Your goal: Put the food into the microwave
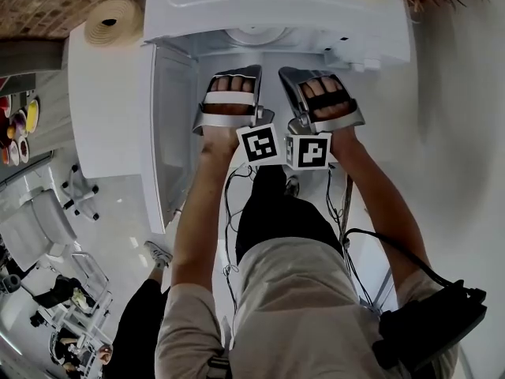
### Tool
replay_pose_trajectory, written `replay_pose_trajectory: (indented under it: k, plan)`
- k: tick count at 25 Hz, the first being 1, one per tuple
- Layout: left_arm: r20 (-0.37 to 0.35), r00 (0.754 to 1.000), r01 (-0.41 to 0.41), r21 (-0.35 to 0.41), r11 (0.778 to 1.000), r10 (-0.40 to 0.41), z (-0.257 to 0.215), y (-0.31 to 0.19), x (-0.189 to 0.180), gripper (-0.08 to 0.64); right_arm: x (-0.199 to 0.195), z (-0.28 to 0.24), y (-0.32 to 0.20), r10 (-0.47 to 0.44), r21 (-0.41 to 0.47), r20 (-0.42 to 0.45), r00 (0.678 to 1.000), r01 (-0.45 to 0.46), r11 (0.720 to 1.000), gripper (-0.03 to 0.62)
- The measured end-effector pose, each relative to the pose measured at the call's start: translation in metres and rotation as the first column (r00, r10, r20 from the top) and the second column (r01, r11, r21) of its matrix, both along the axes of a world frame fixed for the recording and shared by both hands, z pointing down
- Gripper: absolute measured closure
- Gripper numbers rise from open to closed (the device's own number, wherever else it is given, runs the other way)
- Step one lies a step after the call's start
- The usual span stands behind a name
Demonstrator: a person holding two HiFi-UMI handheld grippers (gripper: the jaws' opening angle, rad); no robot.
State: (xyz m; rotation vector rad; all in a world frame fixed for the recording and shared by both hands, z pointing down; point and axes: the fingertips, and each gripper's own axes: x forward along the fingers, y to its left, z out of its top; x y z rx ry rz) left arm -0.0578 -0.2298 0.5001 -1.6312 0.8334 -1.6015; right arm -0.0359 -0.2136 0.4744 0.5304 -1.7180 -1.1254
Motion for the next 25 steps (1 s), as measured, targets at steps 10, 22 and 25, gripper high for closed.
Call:
replay_pose_trajectory:
  k: [10, 22, 25]
  plan:
    - [0.005, 0.999, -0.043, 0.040, 0.998, 0.043, -0.031, 0.043, 0.031, 0.554, 0.024, -0.028, 0.041, -0.008, 0.027, -0.020, 1.000, 0.009, 1.000, 0.584]
    - [0.005, 1.000, -0.015, 0.086, 0.996, 0.015, -0.063, 0.100, 0.041, 0.554, 0.037, -0.054, 0.101, -0.038, 0.073, -0.001, 0.999, 0.038, 0.997, 0.584]
    - [0.000, 1.000, -0.018, 0.102, 0.995, 0.018, -0.076, 0.112, 0.046, 0.554, 0.038, -0.066, 0.113, -0.045, 0.092, 0.005, 0.999, 0.044, 0.995, 0.584]
